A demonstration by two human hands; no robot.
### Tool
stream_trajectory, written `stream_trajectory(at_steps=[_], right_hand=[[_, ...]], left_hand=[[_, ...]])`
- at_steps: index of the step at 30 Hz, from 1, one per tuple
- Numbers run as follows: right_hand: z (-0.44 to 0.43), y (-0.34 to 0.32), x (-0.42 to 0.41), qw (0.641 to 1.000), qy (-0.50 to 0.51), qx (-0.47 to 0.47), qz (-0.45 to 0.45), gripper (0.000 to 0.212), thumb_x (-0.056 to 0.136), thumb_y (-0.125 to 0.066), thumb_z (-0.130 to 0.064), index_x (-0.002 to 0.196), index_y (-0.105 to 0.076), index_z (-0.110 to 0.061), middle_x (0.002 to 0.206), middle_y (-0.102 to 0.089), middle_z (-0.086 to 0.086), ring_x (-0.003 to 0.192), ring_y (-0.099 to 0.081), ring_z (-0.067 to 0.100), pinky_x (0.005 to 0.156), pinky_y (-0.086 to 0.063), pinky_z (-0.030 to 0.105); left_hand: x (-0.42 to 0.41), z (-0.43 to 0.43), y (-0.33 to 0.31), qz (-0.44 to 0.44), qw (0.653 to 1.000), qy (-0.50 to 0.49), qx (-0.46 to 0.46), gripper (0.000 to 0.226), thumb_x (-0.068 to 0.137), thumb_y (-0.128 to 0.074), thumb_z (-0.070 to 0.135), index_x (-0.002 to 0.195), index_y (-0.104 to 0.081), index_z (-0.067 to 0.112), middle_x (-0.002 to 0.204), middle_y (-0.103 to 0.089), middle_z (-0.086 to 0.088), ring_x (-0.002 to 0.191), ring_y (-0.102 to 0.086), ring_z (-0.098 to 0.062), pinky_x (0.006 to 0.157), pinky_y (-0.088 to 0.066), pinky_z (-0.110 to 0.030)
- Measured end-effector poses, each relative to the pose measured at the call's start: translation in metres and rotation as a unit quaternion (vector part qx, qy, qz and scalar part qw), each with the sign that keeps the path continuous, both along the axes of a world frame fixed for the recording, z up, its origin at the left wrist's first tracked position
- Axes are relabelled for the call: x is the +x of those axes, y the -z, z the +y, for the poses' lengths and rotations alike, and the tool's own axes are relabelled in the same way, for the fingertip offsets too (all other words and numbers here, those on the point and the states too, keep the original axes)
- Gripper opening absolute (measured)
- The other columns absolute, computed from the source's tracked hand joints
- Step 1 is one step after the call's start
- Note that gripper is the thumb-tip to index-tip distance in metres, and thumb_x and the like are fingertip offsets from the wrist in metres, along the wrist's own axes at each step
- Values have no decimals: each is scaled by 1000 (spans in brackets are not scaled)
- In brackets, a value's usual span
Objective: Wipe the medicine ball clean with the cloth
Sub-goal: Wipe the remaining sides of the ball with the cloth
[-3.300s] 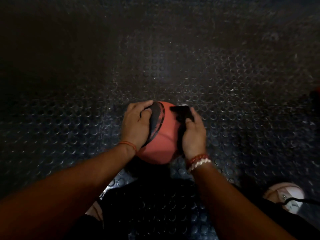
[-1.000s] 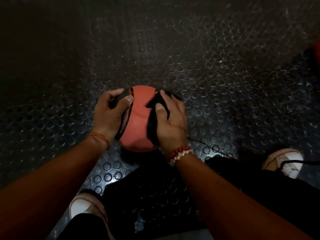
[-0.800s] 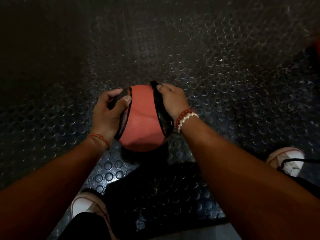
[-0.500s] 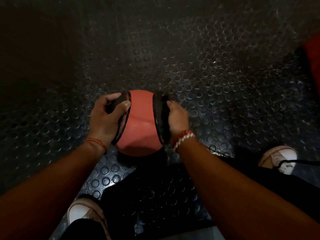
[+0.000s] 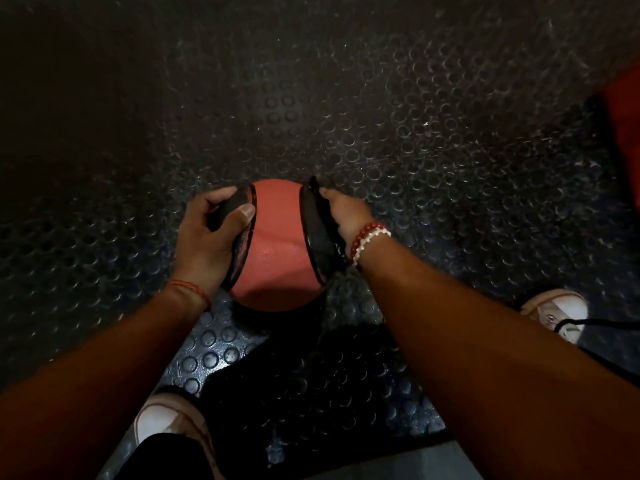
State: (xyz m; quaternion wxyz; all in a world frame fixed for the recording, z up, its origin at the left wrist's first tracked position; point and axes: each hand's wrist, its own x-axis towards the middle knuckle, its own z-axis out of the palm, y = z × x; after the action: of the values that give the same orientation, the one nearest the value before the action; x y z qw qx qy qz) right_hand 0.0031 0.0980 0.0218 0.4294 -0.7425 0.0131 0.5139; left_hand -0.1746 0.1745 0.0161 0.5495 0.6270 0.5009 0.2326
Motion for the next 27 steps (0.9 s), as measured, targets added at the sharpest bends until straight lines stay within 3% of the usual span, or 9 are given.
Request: stream_trajectory(at_steps=[3, 5, 7, 11, 13, 17, 20, 23, 27], right_hand=[[-12, 12, -6, 992, 107, -1, 66, 37, 98, -49, -26, 124, -61, -2, 130, -60, 14, 116, -58, 27, 97, -46, 28], [-24, 17, -26, 982, 186, 37, 23, 36, 100, -44, -22, 127, -59, -2, 132, -58, 13, 117, -55, 22, 88, -39, 16], [-39, 11, -51, 973, 201, 94, -60, 38, 97, -46, -26, 128, -61, -9, 130, -59, 10, 116, -54, 17, 95, -40, 19], [-53, -1, -77, 944, 21, 132, -302, 46, 92, -42, -37, 136, -53, -30, 144, -43, 0, 133, -40, 12, 112, -30, 28], [-43, -7, -66, 928, -57, 137, -342, 46, 91, -42, -38, 135, -54, -31, 146, -41, 0, 135, -38, 16, 114, -29, 33], [-5, -9, -29, 939, -132, 103, -301, 35, 94, -47, -33, 123, -65, -25, 127, -60, 2, 117, -55, 19, 106, -41, 37], [9, -2, -3, 976, -131, 49, -169, 33, 96, -48, -25, 116, -67, -6, 121, -65, 13, 112, -58, 29, 101, -44, 36], [-6, 13, 3, 999, -30, -29, -18, 37, 99, -46, -25, 122, -62, -1, 130, -59, 16, 109, -58, 27, 86, -43, 27], [-33, 18, -30, 988, 146, 45, -26, 36, 101, -41, -19, 128, -58, -2, 130, -59, 7, 117, -54, 19, 95, -41, 20]], left_hand=[[0, 2, 2, 15, 1000, 2, 3, 45, 64, -67, 57, 104, -62, 39, 124, -63, 0, 112, -61, -11, 104, -47, -37], [1, 5, 3, 11, 1000, 0, -1, 46, 64, -67, 57, 106, -64, 37, 123, -64, 0, 113, -61, -13, 104, -47, -38], [3, 7, 4, 13, 1000, 7, 2, 50, 65, -66, 57, 110, -65, 35, 125, -63, -1, 115, -60, -12, 105, -46, -33], [2, 7, 5, 12, 999, 32, 14, 50, 68, -66, 54, 113, -65, 31, 126, -63, -3, 118, -59, -14, 106, -45, -36], [-1, 8, 5, 14, 999, 32, 10, 40, 68, -67, 55, 107, -65, 42, 127, -62, -3, 118, -59, -14, 107, -44, -40], [-3, 8, 4, 6, 1000, 28, 12, 30, 70, -68, 54, 99, -65, 54, 127, -62, -2, 118, -59, -13, 108, -44, -41], [-4, 7, 2, 4, 1000, 24, -1, 35, 69, -68, 55, 103, -65, 48, 128, -61, -2, 116, -59, -12, 107, -45, -40], [-5, 6, 2, 9, 1000, 22, -4, 38, 68, -67, 56, 104, -65, 46, 128, -61, -1, 115, -60, -10, 106, -46, -38], [-1, 7, 1, 15, 1000, 28, -1, 41, 68, -67, 55, 106, -64, 42, 127, -61, -1, 115, -59, -9, 102, -46, -29]])
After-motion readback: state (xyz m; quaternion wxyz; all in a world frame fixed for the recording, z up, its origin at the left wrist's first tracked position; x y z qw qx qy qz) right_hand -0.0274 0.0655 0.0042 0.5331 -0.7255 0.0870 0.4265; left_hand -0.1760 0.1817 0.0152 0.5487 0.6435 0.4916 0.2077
